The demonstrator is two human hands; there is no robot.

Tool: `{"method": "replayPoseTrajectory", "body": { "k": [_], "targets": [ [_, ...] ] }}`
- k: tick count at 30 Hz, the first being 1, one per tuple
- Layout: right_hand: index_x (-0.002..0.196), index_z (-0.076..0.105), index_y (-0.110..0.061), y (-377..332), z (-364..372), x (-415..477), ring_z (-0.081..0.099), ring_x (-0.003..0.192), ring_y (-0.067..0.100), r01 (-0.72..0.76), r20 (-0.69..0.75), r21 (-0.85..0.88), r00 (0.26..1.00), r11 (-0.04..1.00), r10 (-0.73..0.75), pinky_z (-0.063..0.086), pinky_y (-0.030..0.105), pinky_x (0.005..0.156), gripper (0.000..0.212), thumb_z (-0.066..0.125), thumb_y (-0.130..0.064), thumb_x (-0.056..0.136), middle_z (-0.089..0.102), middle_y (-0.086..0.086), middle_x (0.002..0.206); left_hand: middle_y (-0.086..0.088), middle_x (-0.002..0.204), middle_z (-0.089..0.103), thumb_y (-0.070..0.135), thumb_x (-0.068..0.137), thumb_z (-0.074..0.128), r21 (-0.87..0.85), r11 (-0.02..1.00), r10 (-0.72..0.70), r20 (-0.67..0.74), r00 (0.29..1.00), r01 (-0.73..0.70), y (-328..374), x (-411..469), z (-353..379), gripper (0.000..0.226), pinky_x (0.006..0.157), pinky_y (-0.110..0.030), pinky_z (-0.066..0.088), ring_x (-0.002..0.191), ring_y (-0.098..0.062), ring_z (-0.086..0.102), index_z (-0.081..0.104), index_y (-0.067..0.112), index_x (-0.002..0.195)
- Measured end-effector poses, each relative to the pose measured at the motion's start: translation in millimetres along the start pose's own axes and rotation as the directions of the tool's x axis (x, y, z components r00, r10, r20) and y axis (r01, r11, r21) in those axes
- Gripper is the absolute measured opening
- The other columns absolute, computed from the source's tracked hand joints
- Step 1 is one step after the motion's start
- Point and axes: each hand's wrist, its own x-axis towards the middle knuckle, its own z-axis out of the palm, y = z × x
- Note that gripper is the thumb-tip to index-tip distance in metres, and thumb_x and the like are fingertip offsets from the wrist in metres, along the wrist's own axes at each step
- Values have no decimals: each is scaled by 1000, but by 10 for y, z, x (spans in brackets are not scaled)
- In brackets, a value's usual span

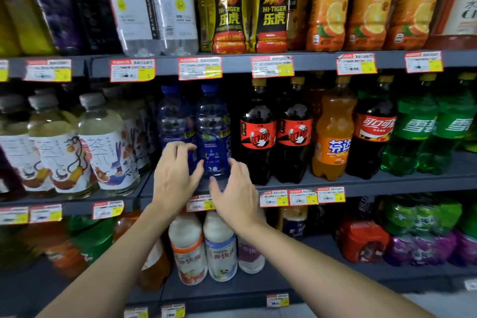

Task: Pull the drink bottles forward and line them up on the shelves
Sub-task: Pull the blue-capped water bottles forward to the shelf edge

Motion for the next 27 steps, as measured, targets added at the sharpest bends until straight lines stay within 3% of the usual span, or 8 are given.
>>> {"method": "replayPoseTrajectory", "body": {
  "k": [2, 5, 8, 11, 16, 20, 27],
  "targets": [
    [148, 35, -15, -111, 135, 51, 60, 114, 23, -55, 7, -16, 998, 998, 55, 52, 40, 89, 66, 60, -43, 93, 42, 2, 144, -14, 122, 49, 28, 83, 77, 70, 996, -48, -22, 999, 49, -90, -21, -1, 51, 92, -40, 43, 110, -31, 50, 56, 7, 124],
    [152, 24, -9, -218, 282, 161, 63, 112, 29, -154, -9, -42, 988, 987, 154, 52, 41, 85, 77, 62, -41, 93, 36, 8, 151, -16, 131, 43, 41, 76, 80, 132, 963, -231, -36, 972, 233, -127, -41, 4, 73, 97, -44, 37, 118, -34, 44, 47, 11, 135],
    [156, 12, -7, -265, 373, 287, 63, 113, 31, -235, 2, -64, 972, 970, 236, 53, 44, 88, 89, 64, -41, 93, 32, 12, 155, -23, 134, 44, 49, 69, 85, 58, 880, -472, -15, 882, 472, -118, -42, 36, 96, 103, -48, 37, 123, -38, 42, 38, 2, 140],
    [157, 4, -9, -267, 435, 378, 62, 114, 32, -275, 16, -91, 961, 957, 277, 51, 43, 90, 95, 66, -41, 92, 29, 16, 157, -28, 131, 49, 56, 66, 86, 38, 804, -594, 85, 800, 593, -156, -34, 78, 108, 103, -50, 40, 124, -43, 46, 37, -5, 140],
    [156, 6, -8, -218, 491, 459, 60, 118, 33, -321, 13, -104, 946, 941, 324, 48, 42, 89, 97, 68, -43, 90, 37, 15, 151, -25, 127, 55, 56, 64, 87, -16, 801, -588, 169, 791, 599, -201, -50, 154, 102, 97, -52, 47, 120, -42, 53, 43, -5, 134],
    [154, 12, -9, -178, 499, 434, 61, 116, 32, -320, 9, -97, 947, 942, 322, 49, 41, 88, 93, 69, -44, 90, 42, 13, 145, -21, 119, 61, 48, 66, 88, -57, 788, -601, 145, 786, 613, -184, -54, 179, 86, 94, -49, 49, 115, -38, 56, 51, -1, 125],
    [150, 16, -10, -276, 469, 300, 64, 108, 29, -338, -15, -72, 941, 939, 337, 49, 36, 81, 90, 73, -42, 88, 42, 12, 137, -17, 117, 63, 46, 66, 87, -77, 777, -610, 153, 777, 625, -194, -32, 132, 78, 93, -49, 49, 111, -36, 58, 54, 2, 121]
  ]
}}
